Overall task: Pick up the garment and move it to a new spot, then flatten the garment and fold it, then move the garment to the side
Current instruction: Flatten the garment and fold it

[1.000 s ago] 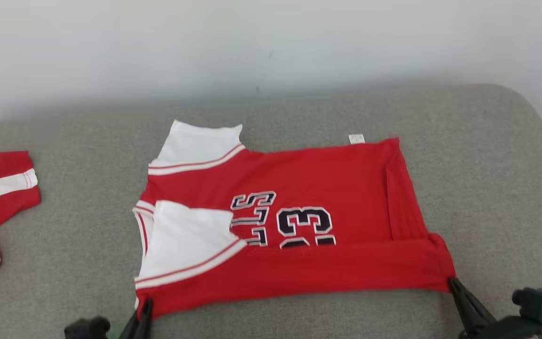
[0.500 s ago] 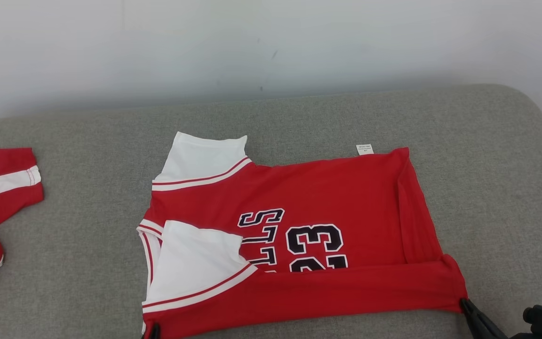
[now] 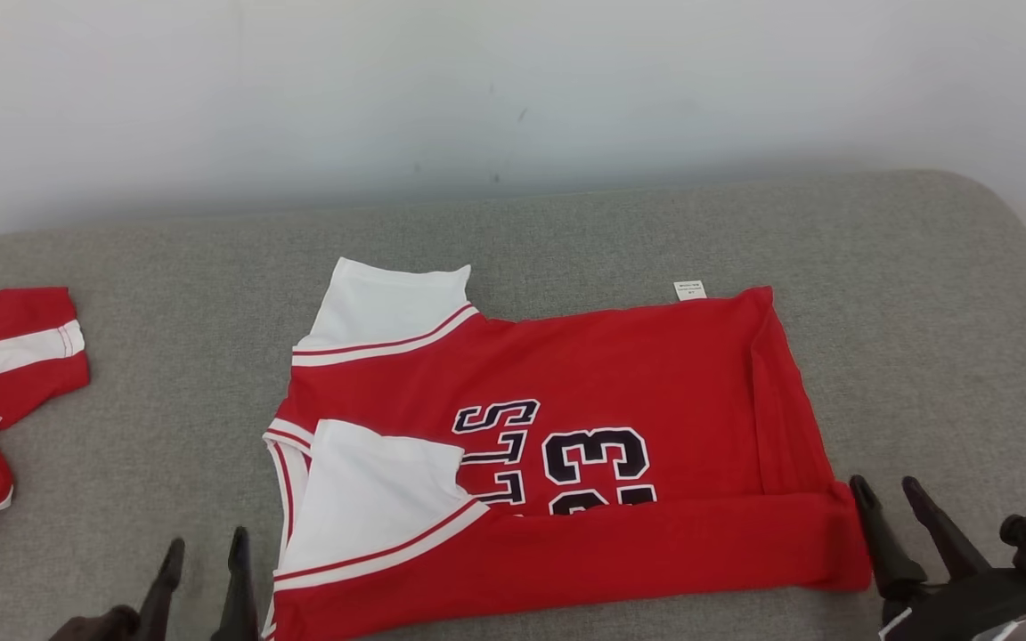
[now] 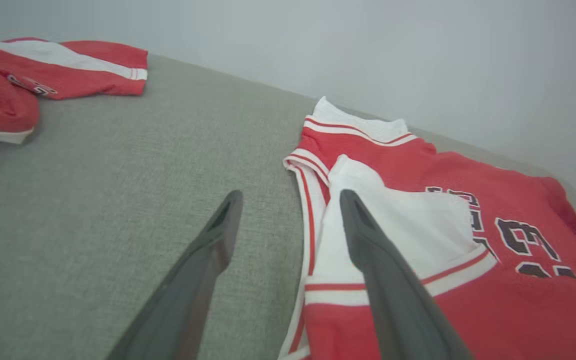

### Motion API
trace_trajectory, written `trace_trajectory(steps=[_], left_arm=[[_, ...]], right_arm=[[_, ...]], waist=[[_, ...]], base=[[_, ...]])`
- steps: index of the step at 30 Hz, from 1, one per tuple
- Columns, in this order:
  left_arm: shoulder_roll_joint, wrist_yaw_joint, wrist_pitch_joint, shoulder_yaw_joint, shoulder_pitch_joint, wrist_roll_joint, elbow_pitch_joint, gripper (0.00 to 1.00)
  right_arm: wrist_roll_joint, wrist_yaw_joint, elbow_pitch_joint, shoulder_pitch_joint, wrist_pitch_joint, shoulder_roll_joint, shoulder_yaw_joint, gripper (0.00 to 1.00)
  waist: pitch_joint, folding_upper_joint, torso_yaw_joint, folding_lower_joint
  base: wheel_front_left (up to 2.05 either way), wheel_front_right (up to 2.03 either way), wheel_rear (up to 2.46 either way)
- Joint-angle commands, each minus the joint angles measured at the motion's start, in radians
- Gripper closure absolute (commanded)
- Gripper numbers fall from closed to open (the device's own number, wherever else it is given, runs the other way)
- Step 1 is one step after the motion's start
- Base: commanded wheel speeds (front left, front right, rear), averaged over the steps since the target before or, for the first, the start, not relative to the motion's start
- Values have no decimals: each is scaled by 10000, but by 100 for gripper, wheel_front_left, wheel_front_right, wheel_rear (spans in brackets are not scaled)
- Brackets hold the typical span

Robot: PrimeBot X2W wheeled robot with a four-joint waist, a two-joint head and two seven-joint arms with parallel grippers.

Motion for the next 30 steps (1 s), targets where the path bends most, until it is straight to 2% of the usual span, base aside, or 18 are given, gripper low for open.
trace_trajectory(steps=[1,7,9,10,15,19,24,30], left_arm=[[-68,49,-18,195,215,630,-357,0],[-693,17,-20,1041,373,2258,-1247,0],[-900,-56,-22,1266,356,2711,-1400,0],[-900,-56,-22,1266,356,2711,-1400,0],[-1233,-140,-21,1576,359,3960,-1579,0],[-1555,-124,-21,2033,628,4322,-1818,0],[-1770,-130,-22,2499,1045,4625,-1985,0],[-1847,-283,-22,2592,1234,4690,-1818,0]], right_arm=[[-314,5,-89,28,-10,365,-389,0],[-1811,5,-449,174,-9,1714,-1694,0],[-2679,5,-750,231,-10,1970,-1854,0],[-2679,5,-750,231,-10,1970,-1854,0],[-4448,5,-1711,734,-9,2850,-2613,0],[-5452,5,-2437,1298,-9,3382,-3075,0],[-6043,5,-2908,1945,-9,3907,-3548,0],[-6283,5,-2880,2160,-9,3985,-3447,0]], waist=[[-5,0,-2,0],[-26,0,74,0],[1,0,131,0],[1,0,131,0],[-27,0,270,0],[-136,0,324,0],[-289,0,317,0],[-353,0,301,0]], base=[[0,0,0],[0,0,0],[0,0,0],[0,0,0],[0,0,0],[0,0,0],[0,0,0],[0,0,0]])
